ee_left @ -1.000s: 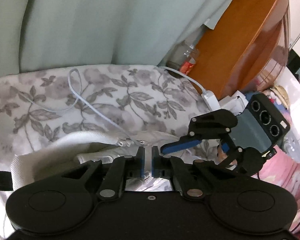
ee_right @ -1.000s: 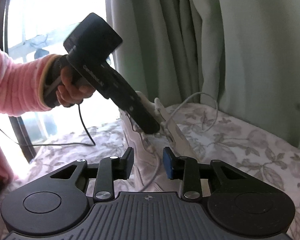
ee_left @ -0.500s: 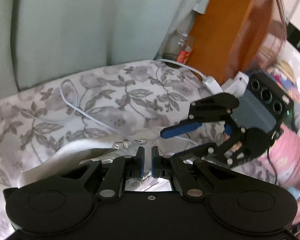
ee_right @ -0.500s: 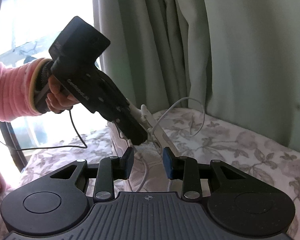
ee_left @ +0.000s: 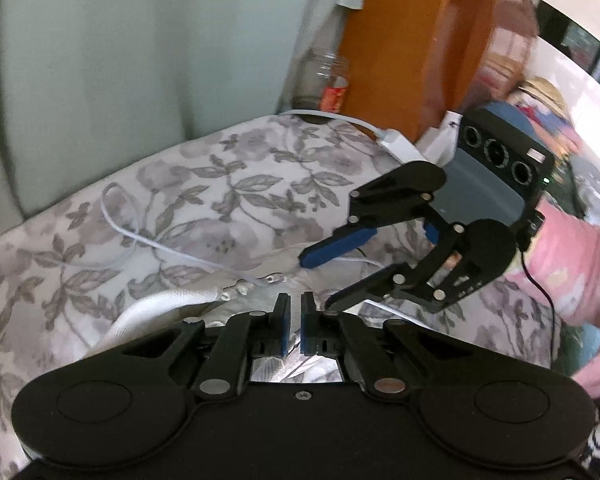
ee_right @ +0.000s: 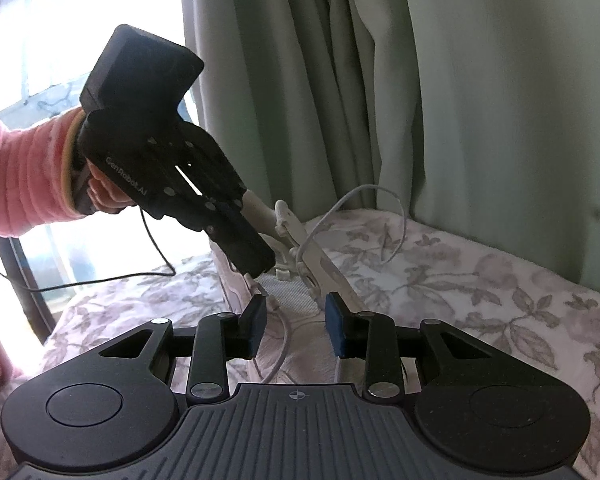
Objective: Lace up shoes with both hands
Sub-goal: 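Close the left gripper on the lace while the right gripper opens to release it, then pull the white lace up and away from the sneaker with the left gripper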
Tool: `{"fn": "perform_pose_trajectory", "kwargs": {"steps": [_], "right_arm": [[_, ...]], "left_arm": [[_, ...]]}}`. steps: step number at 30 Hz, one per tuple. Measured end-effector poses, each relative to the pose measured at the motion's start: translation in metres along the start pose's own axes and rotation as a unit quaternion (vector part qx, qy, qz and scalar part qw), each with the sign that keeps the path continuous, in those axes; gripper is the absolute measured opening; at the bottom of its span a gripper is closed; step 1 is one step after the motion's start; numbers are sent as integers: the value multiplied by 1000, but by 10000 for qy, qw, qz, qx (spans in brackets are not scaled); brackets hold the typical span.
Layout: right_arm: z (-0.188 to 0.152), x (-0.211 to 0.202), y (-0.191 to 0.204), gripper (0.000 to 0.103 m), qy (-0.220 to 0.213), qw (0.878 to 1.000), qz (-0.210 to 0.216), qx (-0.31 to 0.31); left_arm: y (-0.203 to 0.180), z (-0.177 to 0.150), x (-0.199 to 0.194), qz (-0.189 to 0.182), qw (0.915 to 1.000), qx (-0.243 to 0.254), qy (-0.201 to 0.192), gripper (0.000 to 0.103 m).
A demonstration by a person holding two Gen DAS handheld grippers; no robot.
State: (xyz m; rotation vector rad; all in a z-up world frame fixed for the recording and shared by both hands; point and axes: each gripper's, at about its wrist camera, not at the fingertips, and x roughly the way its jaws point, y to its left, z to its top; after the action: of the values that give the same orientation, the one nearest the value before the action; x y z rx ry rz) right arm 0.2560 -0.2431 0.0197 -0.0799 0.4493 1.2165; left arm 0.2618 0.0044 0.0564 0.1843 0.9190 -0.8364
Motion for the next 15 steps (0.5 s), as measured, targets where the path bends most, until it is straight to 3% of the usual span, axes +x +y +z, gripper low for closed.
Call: {"fn": "perform_pose_trajectory", "kwargs": {"steps": [5,10,15], "right_arm": [[-2,2,-2,30,-9,10000,26,44],[-1,1,-1,30,-8,10000,39,51],[-1,-1,-2,31,31,10000,30,43]], "left_arm": [[12,6,6,-388,9990,-148,151,0],[37,8,22,-1067,9880,-1011,483,5],[43,9,30,-1123,9801,-1482,690,7]]}}
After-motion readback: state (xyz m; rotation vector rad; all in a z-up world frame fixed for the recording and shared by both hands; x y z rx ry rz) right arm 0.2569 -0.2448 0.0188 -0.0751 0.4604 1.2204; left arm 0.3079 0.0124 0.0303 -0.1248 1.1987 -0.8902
